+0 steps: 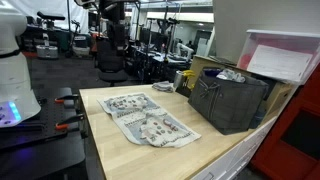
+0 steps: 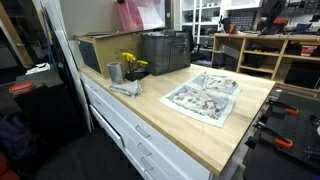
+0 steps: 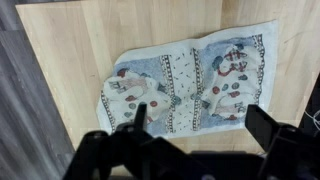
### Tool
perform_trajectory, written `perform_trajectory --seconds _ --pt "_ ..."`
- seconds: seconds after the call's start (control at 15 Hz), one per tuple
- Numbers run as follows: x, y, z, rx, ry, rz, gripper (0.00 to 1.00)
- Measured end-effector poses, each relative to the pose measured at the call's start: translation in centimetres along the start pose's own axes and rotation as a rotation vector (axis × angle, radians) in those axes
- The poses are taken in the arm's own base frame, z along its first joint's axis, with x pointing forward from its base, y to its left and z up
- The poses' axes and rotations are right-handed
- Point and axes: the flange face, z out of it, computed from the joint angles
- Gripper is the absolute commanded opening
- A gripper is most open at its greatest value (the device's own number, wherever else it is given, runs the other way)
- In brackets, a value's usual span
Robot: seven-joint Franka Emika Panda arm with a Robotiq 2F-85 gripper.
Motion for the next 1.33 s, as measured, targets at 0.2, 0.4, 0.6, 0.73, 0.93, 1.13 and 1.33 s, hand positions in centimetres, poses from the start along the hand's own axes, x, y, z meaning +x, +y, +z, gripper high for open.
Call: perform_trajectory --seconds 0.2,0.4,0.6,0.73,0.93,1.13,1.33 --pt "0.0 0.0 0.0 0.000 0.000 0.000 1.00" --pt "0.0 0.0 0.0 0.000 0.000 0.000 1.00" --pt "0.0 0.0 0.0 0.000 0.000 0.000 1.00" --pt "0.0 0.0 0.0 0.000 0.000 0.000 1.00" --pt "0.0 0.0 0.1 0.001 -0.001 0.001 1.00" --pt "0.4 0.2 1.6 0.002 0.000 0.016 1.00" --pt "1.1 1.1 5.6 0.001 -0.012 0.041 1.00"
